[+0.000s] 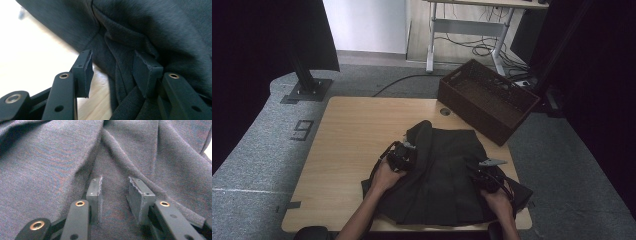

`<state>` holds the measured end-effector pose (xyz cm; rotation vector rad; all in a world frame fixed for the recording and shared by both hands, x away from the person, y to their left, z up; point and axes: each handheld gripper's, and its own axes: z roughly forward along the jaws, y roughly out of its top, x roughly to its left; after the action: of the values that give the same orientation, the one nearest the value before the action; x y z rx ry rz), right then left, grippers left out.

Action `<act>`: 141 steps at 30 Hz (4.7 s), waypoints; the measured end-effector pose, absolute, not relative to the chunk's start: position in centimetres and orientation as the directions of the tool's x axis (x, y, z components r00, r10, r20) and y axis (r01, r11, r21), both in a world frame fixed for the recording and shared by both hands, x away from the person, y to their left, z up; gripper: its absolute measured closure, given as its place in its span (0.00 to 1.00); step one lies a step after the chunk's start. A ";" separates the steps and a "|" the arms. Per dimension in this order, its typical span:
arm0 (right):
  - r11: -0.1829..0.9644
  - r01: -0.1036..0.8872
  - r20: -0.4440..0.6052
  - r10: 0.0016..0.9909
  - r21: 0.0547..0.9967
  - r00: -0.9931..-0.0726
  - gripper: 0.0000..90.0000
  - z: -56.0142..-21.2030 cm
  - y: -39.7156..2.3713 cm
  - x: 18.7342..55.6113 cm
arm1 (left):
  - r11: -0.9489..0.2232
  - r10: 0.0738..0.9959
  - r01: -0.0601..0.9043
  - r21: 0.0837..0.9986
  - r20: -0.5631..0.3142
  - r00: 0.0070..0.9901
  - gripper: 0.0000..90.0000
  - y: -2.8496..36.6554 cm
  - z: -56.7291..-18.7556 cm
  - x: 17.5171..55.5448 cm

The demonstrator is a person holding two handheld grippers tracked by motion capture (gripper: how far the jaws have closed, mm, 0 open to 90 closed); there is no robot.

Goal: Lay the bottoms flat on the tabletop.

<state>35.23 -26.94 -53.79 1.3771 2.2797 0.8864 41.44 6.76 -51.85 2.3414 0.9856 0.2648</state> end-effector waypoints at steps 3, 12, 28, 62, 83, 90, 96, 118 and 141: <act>0.336 0.671 0.036 0.879 0.661 -0.476 0.70 -53.8 -27.0 35.2 | -0.544 0.715 0.601 0.585 -0.050 0.697 0.59 6.7 -52.4 41.3; 0.331 0.669 0.038 0.880 0.666 -0.474 0.70 -53.9 -27.0 35.2 | -0.478 0.784 0.614 0.628 -0.011 0.621 0.61 7.9 -50.6 43.4; 0.326 0.667 0.043 0.880 0.670 -0.473 0.70 -53.9 -27.0 35.3 | -0.375 0.792 0.690 0.619 -0.173 0.585 0.78 7.6 -53.4 44.8; 0.328 0.654 0.044 0.874 0.682 -0.484 0.69 -54.0 -26.8 35.5 | -0.420 0.885 0.660 0.624 0.121 0.449 0.67 19.4 -48.9 41.7; 0.318 0.651 0.047 0.877 0.689 -0.477 0.68 -54.1 -26.8 35.4 | -0.478 0.816 0.636 0.606 0.039 0.577 0.58 21.6 -51.7 34.3; 0.316 0.651 0.047 0.878 0.690 -0.477 0.68 -54.1 -26.8 35.4 | -0.485 0.792 0.616 0.621 0.013 0.611 0.58 19.8 -50.7 34.4; 0.314 0.649 0.052 0.876 0.693 -0.479 0.68 -54.2 -26.9 35.4 | -0.391 0.889 0.676 0.624 0.066 0.453 0.60 21.9 -51.0 36.7; 0.314 0.651 0.052 0.877 0.691 -0.478 0.68 -54.2 -26.9 35.4 | -0.450 0.820 0.676 0.583 -0.029 0.571 0.63 18.5 -52.9 37.3; 0.322 0.649 0.048 0.874 0.689 -0.484 0.68 -54.1 -26.9 35.6 | -0.339 0.903 0.658 0.673 0.037 0.428 1.00 24.0 -43.7 37.9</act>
<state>35.57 -26.90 -54.13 1.3611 2.2602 0.9423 37.94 24.00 -43.66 2.1057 1.3116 0.5523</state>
